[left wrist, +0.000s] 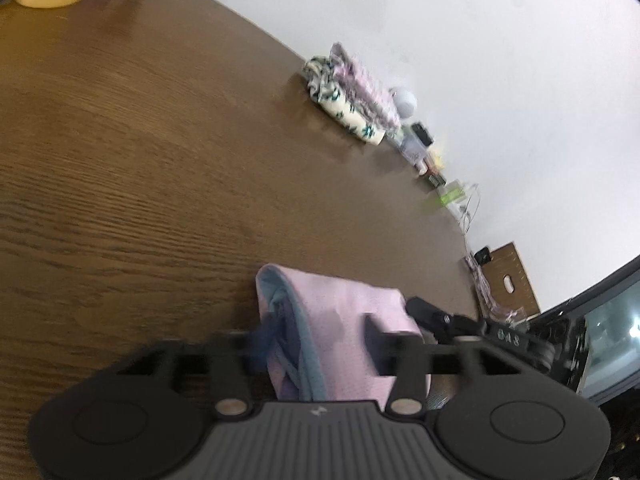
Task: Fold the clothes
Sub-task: 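Fold the bundle end over with the left tool while the right tool pinches the other end, then regrip the pink bundle with both tools, pinching its two ends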
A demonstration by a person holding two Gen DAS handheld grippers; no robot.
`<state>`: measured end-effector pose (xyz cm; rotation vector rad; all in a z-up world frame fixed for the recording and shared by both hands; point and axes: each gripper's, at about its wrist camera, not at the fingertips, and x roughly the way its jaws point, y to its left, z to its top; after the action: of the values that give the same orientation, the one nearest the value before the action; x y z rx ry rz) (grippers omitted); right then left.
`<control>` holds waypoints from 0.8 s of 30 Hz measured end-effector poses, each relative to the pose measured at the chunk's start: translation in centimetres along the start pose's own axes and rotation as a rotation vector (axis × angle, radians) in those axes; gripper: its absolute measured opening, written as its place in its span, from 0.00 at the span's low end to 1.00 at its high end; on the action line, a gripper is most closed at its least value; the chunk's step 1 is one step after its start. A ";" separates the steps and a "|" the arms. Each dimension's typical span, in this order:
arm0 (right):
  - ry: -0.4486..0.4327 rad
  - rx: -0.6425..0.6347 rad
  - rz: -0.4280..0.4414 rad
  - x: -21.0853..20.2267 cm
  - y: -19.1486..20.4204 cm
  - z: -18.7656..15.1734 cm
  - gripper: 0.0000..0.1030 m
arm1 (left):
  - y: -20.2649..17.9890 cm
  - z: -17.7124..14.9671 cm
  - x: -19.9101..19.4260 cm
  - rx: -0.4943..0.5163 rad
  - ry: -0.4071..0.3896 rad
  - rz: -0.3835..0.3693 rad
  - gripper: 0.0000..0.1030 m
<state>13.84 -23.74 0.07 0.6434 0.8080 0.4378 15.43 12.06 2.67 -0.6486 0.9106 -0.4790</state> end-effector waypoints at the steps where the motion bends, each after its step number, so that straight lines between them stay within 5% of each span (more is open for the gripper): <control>1: -0.001 -0.017 0.000 -0.3 0.3 -0.3 0.09 | 0.0 -0.1 -0.2 0.000 -0.002 -0.002 0.52; 5: 0.009 -0.079 -0.004 -1.3 1.4 -1.3 0.13 | 0.1 -0.6 -0.4 -0.005 0.005 -0.006 0.44; 6: 0.017 -0.092 -0.007 -1.3 1.6 -1.5 0.13 | 0.2 -0.7 -0.4 -0.008 0.005 -0.004 0.35; 7: 0.016 -0.101 -0.012 -1.3 1.8 -1.6 0.13 | 0.3 -0.8 -0.4 -0.012 0.005 -0.003 0.11; 8: 0.015 -0.110 -0.018 -1.4 1.9 -1.7 0.10 | 0.4 -0.8 -0.4 -0.016 0.005 -0.001 0.04; 12: 0.015 -0.119 -0.034 -1.5 2.0 -1.9 0.02 | 0.6 -1.2 -0.5 -0.030 0.004 0.007 0.13; 14: 0.014 -0.100 -0.030 -1.8 1.6 -2.0 0.02 | 0.7 -1.4 -0.6 -0.036 0.002 0.009 0.53; 18: 0.017 -0.119 -0.001 -2.4 2.1 -2.5 0.08 | 0.2 -2.1 -1.3 -0.018 -0.003 -0.008 0.55; 19: 0.020 -0.124 -0.007 -2.4 2.2 -2.7 0.08 | 0.0 -2.2 -1.2 -0.008 0.000 -0.002 0.48; 20: 0.020 -0.123 -0.022 -2.3 2.2 -2.7 0.08 | -0.1 -2.3 -1.0 0.001 0.008 0.009 0.22; 21: 0.021 -0.122 -0.037 -2.2 2.1 -2.8 0.05 | -0.2 -2.5 -0.7 0.011 0.018 0.025 0.08; 24: 0.022 -0.110 -0.049 -2.2 1.8 -3.0 0.03 | -0.6 -2.9 -0.7 0.032 0.014 0.039 0.06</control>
<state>9.97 -22.64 0.90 0.5161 0.8129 0.4418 12.52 11.22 2.16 -0.5975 0.9257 -0.4629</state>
